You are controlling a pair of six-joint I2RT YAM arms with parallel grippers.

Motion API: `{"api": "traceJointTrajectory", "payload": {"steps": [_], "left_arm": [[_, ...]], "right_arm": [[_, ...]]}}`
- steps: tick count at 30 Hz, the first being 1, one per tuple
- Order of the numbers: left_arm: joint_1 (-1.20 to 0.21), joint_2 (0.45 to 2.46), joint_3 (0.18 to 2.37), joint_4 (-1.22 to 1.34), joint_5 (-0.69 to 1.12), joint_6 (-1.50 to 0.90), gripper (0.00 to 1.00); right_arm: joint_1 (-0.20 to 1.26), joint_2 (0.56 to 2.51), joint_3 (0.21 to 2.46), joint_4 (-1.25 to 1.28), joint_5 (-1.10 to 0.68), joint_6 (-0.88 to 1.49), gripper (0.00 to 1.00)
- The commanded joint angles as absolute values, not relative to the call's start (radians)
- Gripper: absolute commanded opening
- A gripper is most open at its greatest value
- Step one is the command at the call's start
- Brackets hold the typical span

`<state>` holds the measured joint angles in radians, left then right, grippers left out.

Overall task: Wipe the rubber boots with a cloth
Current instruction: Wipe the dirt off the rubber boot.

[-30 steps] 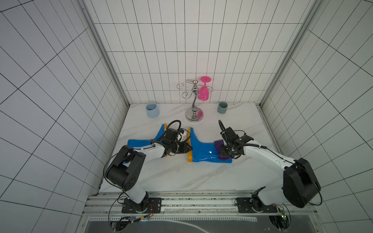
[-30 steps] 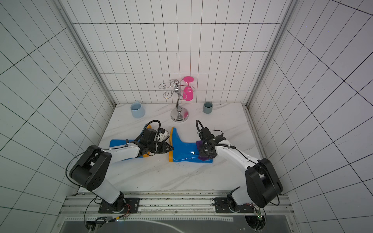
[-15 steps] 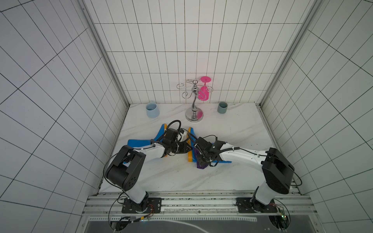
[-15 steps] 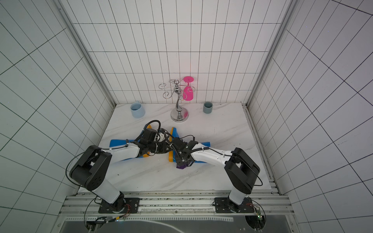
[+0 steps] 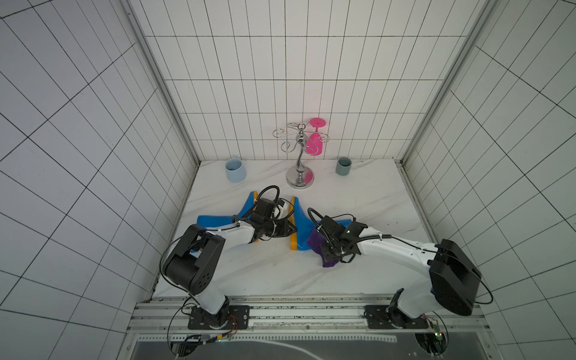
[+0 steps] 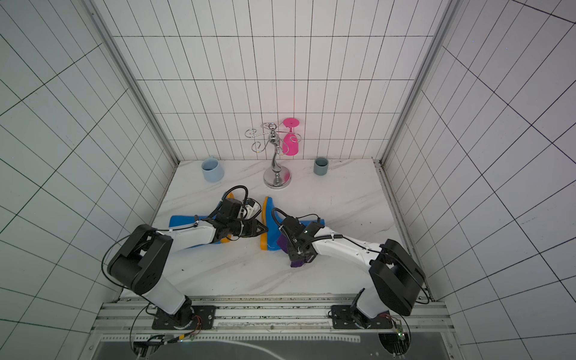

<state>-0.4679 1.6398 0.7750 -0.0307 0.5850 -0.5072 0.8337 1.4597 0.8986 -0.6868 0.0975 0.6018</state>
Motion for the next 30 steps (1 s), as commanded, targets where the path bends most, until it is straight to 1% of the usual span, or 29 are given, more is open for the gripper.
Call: {"api": "traceJointTrajectory", "payload": {"steps": [1,7,11,16,21,30], "left_arm": [[-0.473,1.703,0.745,-0.102,0.544,-0.497,0.06],[-0.474,1.706,0.747,-0.103,0.549,-0.493,0.06],[-0.474,1.714,0.749,-0.102,0.552,-0.493,0.06],[-0.474,1.724,0.751,-0.097,0.557,-0.492,0.06],[-0.473,1.732,0.755,-0.092,0.562,-0.487,0.07],[-0.475,1.740,0.771,-0.105,0.565,-0.468,0.06]], "right_arm": [[0.762,1.392,0.796,-0.776,0.150,0.670,0.00],[0.619,1.268,0.755,-0.823,0.206,0.685,0.00],[0.580,1.233,0.788,-0.820,0.228,0.649,0.00],[0.595,1.235,0.908,-0.715,0.152,0.584,0.00],[0.658,1.279,1.010,-0.594,0.086,0.545,0.00],[0.764,1.467,1.016,-0.373,-0.018,0.533,0.00]]}}
